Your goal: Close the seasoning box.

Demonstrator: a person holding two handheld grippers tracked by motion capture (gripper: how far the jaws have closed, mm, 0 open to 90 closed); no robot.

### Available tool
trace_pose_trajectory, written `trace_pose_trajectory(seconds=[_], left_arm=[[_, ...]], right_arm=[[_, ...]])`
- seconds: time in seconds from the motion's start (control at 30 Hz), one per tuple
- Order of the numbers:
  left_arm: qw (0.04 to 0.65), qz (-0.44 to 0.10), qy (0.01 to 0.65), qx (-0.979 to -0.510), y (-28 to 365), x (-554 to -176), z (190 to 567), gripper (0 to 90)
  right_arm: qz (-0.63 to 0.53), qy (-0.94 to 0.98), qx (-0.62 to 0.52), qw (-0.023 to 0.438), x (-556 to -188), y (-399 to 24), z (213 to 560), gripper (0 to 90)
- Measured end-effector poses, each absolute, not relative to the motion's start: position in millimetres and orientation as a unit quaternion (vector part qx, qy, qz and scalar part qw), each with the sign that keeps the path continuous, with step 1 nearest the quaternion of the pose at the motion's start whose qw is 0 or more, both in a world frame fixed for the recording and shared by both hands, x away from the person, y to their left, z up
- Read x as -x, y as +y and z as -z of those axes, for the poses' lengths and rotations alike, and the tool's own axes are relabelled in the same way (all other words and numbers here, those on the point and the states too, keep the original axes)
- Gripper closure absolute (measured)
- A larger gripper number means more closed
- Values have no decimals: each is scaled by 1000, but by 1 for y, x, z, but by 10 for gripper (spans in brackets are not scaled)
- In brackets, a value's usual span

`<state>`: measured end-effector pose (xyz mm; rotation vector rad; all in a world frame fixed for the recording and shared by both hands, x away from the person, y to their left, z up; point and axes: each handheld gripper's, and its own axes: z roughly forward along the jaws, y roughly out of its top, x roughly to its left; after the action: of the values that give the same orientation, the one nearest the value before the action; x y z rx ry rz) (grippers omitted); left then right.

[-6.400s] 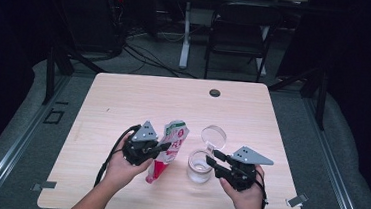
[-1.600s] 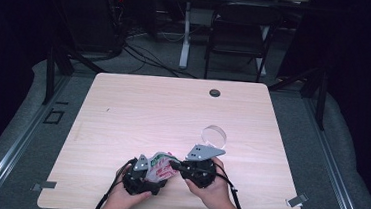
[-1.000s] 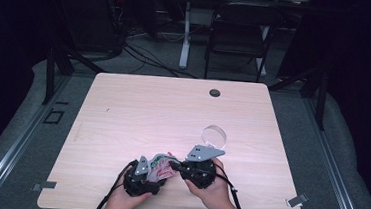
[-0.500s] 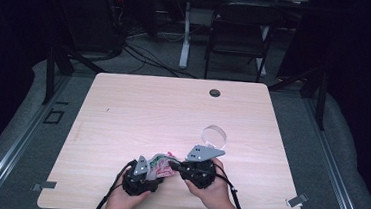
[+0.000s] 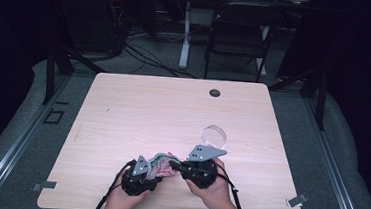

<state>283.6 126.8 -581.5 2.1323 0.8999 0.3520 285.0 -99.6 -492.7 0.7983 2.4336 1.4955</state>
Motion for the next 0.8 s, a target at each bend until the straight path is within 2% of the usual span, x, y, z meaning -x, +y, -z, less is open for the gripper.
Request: trace_pose_trajectory(seconds=[0.53, 0.8], left_arm=[[371, -160, 343, -848, 130, -285, 569, 590], [373, -158, 346, -846, 133, -290, 558, 595]], right_arm=[[-509, 815, -260, 93, -284, -102, 490, 888], [-505, 818, -259, 90, -288, -107, 480, 753]])
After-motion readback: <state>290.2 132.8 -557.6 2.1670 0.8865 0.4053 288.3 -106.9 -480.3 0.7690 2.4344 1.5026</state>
